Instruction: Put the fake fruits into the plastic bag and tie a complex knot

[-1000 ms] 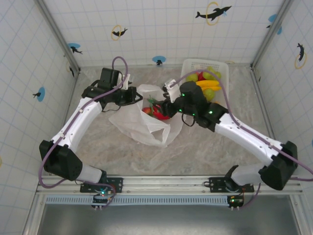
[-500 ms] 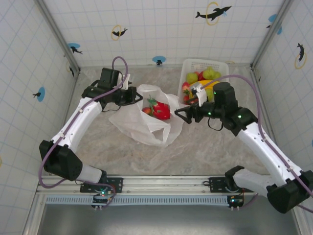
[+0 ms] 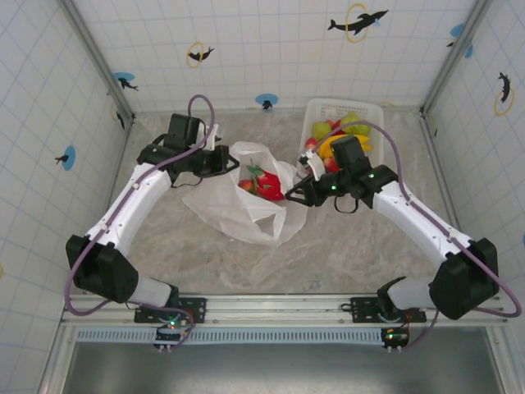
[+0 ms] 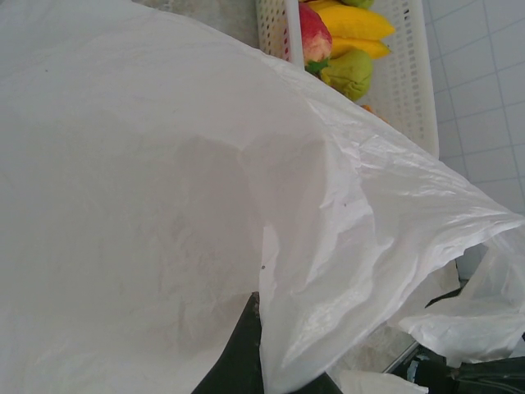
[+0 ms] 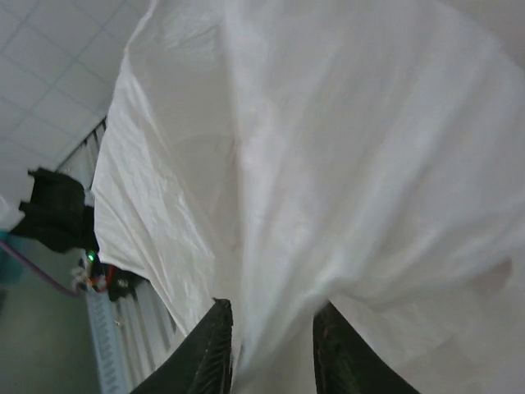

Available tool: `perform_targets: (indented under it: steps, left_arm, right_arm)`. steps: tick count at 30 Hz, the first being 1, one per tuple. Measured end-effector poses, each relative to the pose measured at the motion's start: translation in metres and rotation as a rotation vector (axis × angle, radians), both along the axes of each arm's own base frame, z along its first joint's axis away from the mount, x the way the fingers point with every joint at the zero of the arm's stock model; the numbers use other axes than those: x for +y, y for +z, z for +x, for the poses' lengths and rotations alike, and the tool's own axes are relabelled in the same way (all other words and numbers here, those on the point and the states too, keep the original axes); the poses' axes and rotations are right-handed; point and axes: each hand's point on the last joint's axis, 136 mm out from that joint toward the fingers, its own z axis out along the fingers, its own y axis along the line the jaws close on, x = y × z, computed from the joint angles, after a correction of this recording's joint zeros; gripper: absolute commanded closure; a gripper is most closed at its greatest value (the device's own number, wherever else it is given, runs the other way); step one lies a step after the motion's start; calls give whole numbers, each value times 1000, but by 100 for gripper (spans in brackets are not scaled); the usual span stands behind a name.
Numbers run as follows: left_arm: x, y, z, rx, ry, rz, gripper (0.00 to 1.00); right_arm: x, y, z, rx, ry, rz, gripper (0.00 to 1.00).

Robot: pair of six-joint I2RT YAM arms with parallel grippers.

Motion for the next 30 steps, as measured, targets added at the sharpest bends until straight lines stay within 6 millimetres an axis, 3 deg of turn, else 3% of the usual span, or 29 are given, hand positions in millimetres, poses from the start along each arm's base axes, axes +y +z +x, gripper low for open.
perform_targets:
  steps: [2, 4, 9, 11, 16, 19, 22, 26, 30]
  left_arm:
    - [0, 0, 0, -1, 1, 2, 98]
    - [0, 0, 0, -2, 2, 2, 85]
    - [1, 11, 2, -26, -4, -36, 69]
    - [8, 22, 5, -47, 4, -66, 58]
    - [37, 60, 20, -132, 42, -141, 44]
    - [62, 88, 30, -205, 76, -172, 43]
    - [86, 115, 34, -295, 112, -173, 43]
    - [91, 149, 7, -437, 97, -158, 45]
    - [84, 170, -52, -598, 40, -141, 42]
  right_arm:
    - [3, 8, 0, -15, -3, 27, 100]
    - [5, 22, 0, -37, -9, 64, 100]
    - [6, 73, 0, -94, -45, 214, 100]
    - [7, 95, 2, -98, -59, 283, 100]
    - [15, 152, 13, -112, -84, 420, 100]
    - [22, 188, 28, -137, -95, 495, 100]
    - [25, 207, 44, -141, -120, 539, 100]
    - [30, 208, 65, -120, -164, 552, 100]
    - [33, 208, 83, -110, -205, 550, 100]
